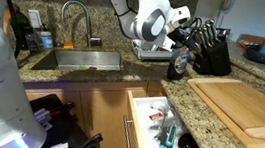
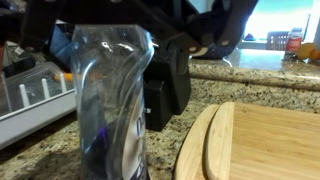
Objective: Put the dish soap beside the faucet
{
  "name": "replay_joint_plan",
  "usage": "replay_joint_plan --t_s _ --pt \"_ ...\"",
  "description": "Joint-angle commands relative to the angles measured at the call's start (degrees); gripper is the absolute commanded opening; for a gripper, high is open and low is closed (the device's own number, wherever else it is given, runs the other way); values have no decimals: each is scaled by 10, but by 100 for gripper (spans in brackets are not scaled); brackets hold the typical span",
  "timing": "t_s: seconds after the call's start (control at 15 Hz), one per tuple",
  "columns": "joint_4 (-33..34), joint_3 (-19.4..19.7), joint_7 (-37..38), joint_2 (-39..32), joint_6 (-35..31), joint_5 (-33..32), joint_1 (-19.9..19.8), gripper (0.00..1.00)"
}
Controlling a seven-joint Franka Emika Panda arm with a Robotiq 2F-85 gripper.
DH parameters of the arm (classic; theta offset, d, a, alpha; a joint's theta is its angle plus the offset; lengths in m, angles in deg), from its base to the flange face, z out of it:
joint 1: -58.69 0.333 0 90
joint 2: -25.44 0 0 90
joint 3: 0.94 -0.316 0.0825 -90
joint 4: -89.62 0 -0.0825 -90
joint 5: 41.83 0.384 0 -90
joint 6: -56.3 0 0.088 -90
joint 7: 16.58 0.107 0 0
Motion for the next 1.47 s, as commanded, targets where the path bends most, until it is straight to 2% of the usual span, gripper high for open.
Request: replay_joint_plan --t_s 0.0,0.2,0.27,0.33,0.4,0.47,0.53,0.6,0.87,1.0,1.13,1.4 --pt "8 5 -2 -5 0 1 3 100" --pt "18 7 -2 -14 0 2 7 100" --pt "13 -35 -15 -3 18 26 -25 100" --pt "12 -42 -10 -2 20 33 -28 100" --pt "11 -43 27 -1 27 6 -33 100" --pt "9 -63 43 2 38 3 -49 100" --pt "9 -72 56 3 44 1 -57 75" --pt "5 -81 65 0 44 0 -67 74" --pt "-10 -99 76 -1 39 -4 -99 45" --pt "0 -100 72 6 61 -7 -109 31" --pt "1 -97 66 8 66 -9 -114 22" --pt "2 -98 67 15 76 -7 -124 17"
